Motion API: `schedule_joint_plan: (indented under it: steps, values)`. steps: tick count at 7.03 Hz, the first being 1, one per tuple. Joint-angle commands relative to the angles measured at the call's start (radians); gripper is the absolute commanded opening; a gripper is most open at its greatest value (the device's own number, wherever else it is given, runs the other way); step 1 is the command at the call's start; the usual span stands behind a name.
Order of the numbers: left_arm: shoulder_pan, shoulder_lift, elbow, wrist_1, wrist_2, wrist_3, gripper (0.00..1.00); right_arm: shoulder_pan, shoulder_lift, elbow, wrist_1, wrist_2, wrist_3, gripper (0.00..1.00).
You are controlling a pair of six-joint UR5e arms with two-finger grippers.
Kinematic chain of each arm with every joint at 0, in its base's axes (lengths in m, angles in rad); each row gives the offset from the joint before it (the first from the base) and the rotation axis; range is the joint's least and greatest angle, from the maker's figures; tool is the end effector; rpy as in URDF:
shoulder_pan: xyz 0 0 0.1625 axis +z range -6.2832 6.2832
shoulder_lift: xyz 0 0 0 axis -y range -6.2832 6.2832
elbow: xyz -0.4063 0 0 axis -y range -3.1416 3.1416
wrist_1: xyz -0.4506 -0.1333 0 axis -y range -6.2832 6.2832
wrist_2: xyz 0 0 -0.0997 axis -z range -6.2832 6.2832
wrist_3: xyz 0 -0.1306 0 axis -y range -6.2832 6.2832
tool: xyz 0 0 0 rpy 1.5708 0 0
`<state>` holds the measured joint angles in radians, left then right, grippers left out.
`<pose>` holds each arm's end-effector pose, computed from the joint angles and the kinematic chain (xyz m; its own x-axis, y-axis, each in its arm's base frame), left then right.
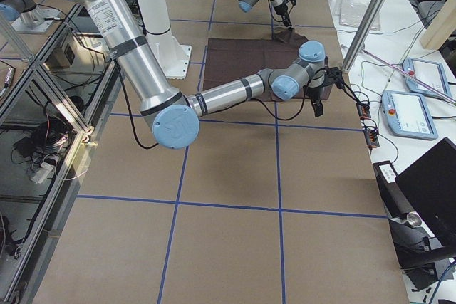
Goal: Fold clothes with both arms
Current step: 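Grasp the sleeve with the left gripper and fold it inward onto the shirt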
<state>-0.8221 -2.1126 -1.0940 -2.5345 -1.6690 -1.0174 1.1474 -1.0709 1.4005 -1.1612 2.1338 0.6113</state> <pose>0.4712 -0.6842 0.4630 0.6519 0.0668 -0.7554 0.3870 0.8273 0.4072 -0.2580 -0.7274 0.3877 0.6846 -0.1663 0.7097 -0.1091 0.9393 0.3253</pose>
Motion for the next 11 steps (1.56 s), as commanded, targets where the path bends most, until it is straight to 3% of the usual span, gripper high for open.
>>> schedule_joint_plan:
  steps: [1, 4, 6, 9, 11]
  values:
    - [0.008, 0.0, -0.001, -0.003, -0.002, 0.003, 0.03, 0.0, -0.004, 0.0, 0.0, 0.0, -0.001, 1.0]
    - [0.014, -0.001, -0.007, -0.001, 0.0, 0.008, 0.0, 0.0, -0.011, 0.002, 0.002, 0.0, -0.001, 1.0]
    - [0.014, -0.015, -0.067, 0.019, -0.005, 0.008, 0.0, 0.0, -0.012, 0.002, 0.002, 0.0, 0.002, 1.0]
    - [0.03, -0.076, -0.269, 0.369, -0.011, -0.045, 0.0, 0.0, -0.011, 0.003, 0.002, -0.002, 0.008, 1.0]
    - [0.11, -0.208, -0.232, 0.508, -0.002, -0.174, 0.0, 0.0, -0.009, 0.003, 0.002, -0.002, 0.01, 1.0]
